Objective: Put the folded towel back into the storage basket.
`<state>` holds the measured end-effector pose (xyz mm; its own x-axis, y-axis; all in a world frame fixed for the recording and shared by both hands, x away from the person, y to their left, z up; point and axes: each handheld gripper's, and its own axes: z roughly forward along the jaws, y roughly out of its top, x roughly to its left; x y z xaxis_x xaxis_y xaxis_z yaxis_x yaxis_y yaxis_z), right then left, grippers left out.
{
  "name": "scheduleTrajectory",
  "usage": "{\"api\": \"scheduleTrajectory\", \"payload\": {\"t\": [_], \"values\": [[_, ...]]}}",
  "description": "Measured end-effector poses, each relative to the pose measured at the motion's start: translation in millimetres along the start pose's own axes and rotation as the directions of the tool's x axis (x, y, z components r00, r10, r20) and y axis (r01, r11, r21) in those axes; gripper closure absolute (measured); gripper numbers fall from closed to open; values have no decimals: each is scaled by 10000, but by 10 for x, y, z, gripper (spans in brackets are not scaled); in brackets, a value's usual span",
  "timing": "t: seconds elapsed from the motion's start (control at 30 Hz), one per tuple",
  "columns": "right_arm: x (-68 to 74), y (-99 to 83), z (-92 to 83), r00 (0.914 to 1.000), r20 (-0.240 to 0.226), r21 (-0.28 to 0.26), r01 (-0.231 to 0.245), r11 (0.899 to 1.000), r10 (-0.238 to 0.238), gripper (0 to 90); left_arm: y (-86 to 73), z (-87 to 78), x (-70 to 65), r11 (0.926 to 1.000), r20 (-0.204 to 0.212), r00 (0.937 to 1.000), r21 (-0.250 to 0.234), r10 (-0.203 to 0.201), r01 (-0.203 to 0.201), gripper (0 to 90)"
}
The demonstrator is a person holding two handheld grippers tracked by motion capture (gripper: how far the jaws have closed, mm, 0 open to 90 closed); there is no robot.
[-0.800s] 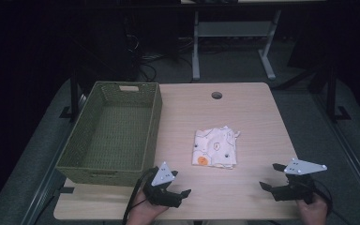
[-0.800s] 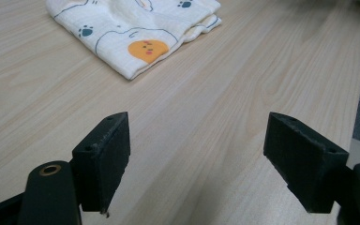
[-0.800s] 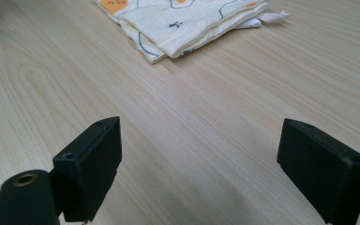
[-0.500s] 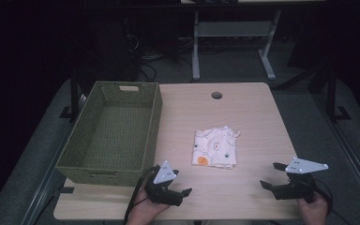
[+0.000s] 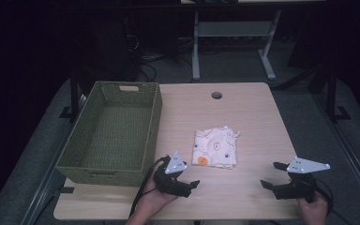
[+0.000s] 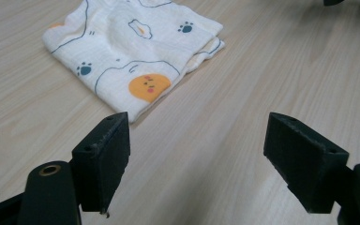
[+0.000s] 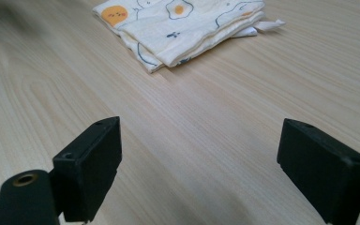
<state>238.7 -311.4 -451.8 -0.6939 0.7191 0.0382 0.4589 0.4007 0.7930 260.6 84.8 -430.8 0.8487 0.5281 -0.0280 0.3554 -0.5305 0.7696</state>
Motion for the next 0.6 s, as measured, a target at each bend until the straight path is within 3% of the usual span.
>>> {"api": "scheduleTrajectory", "payload": {"t": [0.13, 0.27, 0.6], "values": [[4, 2, 3, 10000, 9, 43, 29, 10000, -29, 135, 109, 76, 0, 9999, -158, 9998, 25, 105, -105, 231], [5, 2, -1, 10000, 2, 9, 17, 10000, -17, 135, 209, 159, 20, 9983, -207, 9989, 433, 411, -401, 231], [10, 9, -18, 10000, 0, -39, 31, 10000, -31, 135, 484, 349, 120, 9955, -222, 9985, 822, 499, -480, 235]]}}
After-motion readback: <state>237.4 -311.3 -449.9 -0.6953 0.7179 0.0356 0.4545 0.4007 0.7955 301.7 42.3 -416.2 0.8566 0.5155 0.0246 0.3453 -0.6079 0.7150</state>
